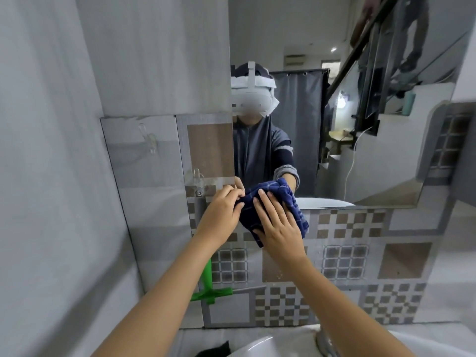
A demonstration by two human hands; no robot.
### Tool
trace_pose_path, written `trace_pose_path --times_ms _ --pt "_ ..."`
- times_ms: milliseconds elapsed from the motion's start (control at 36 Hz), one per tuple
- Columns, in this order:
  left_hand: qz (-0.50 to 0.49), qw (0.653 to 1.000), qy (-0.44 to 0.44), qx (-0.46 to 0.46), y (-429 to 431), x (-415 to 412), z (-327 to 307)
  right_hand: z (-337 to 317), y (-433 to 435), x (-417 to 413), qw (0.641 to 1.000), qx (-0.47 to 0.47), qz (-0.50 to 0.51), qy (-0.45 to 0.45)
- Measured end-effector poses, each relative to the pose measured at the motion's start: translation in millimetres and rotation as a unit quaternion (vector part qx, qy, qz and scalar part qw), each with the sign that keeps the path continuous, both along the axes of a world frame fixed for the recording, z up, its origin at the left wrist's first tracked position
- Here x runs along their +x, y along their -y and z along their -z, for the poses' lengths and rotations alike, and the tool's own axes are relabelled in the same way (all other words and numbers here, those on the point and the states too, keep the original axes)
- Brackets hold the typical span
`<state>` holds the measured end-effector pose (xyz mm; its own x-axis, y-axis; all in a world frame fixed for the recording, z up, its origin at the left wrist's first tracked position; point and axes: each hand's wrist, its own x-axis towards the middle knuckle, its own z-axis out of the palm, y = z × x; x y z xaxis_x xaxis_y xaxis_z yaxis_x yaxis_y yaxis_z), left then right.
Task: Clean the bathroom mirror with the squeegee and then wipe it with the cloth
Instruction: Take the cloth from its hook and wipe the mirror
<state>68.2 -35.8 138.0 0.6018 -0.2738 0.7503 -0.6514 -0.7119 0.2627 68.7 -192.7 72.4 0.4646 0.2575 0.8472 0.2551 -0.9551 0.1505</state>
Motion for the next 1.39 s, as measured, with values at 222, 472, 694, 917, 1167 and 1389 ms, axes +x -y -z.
trace_pose_path --times_ms 222,472,694,917,1167,1389 --pt "-0.018 0.999 -0.025 -0.028 14 -13 0 -11 13 -15 0.998 -0.011 -0.049 -0.043" --pt "0.012 0.999 0.007 -0.035 25 -39 -20 -14 15 -56 0.972 0.136 -0.164 -0.098" --pt "0.031 0.999 0.018 -0.036 20 -65 -26 -3 12 -92 0.927 0.301 -0.202 -0.100" --pt "0.028 0.994 0.022 -0.099 8 -85 -23 -12 -6 -106 0.848 0.490 -0.189 -0.064" --pt "0.022 0.994 0.030 -0.106 -23 -100 -16 -46 -10 -105 0.805 0.540 -0.201 -0.143" --pt "0.091 0.988 -0.090 -0.087 -58 -115 -2 -103 -27 -95 0.865 0.423 -0.211 -0.169"
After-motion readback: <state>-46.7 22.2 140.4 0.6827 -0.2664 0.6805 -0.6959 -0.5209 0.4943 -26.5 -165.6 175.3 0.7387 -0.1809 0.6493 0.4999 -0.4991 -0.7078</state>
